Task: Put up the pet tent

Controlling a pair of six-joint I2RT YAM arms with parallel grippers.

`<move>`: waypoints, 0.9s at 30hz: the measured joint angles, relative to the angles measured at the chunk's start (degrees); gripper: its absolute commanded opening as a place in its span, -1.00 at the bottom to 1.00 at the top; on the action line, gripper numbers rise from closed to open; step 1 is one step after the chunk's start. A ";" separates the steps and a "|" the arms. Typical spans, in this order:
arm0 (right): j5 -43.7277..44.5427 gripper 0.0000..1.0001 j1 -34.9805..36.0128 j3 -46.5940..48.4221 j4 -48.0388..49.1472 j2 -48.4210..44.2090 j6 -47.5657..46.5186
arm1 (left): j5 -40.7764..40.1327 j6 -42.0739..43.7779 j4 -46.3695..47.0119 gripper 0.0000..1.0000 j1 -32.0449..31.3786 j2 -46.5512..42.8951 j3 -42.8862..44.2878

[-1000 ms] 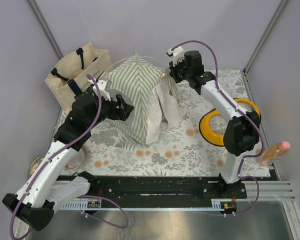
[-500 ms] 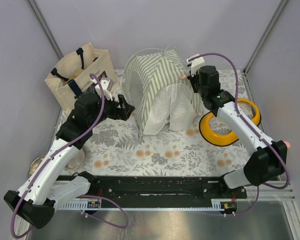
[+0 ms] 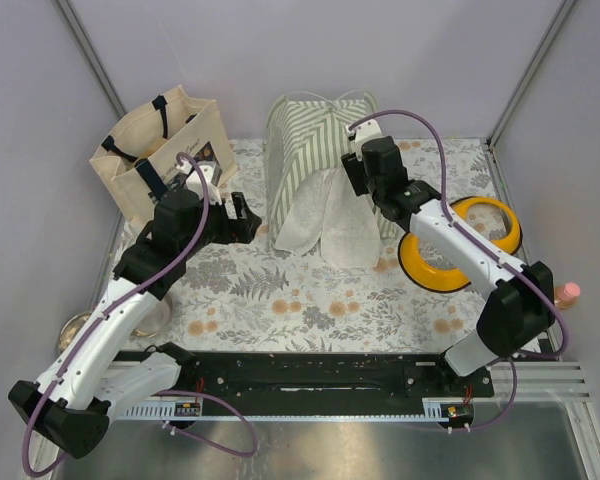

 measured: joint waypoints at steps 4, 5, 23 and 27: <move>-0.02 0.89 1.66 0.79 -3.45 -1.36 2.95 | -3.23 -2.29 -3.02 0.76 0.28 -0.92 -1.75; 0.00 0.90 1.68 0.79 -4.76 -2.47 3.98 | -4.26 -3.21 -3.98 0.77 0.37 -1.18 -2.23; -16.24 0.59 1.60 -8.55 -17.57 -22.27 35.87 | -27.39 -24.20 -19.28 0.66 24.24 8.68 -15.19; -18.40 0.59 1.60 -10.43 -19.04 -22.21 38.27 | -28.30 -24.68 -16.35 0.48 30.53 16.11 -15.02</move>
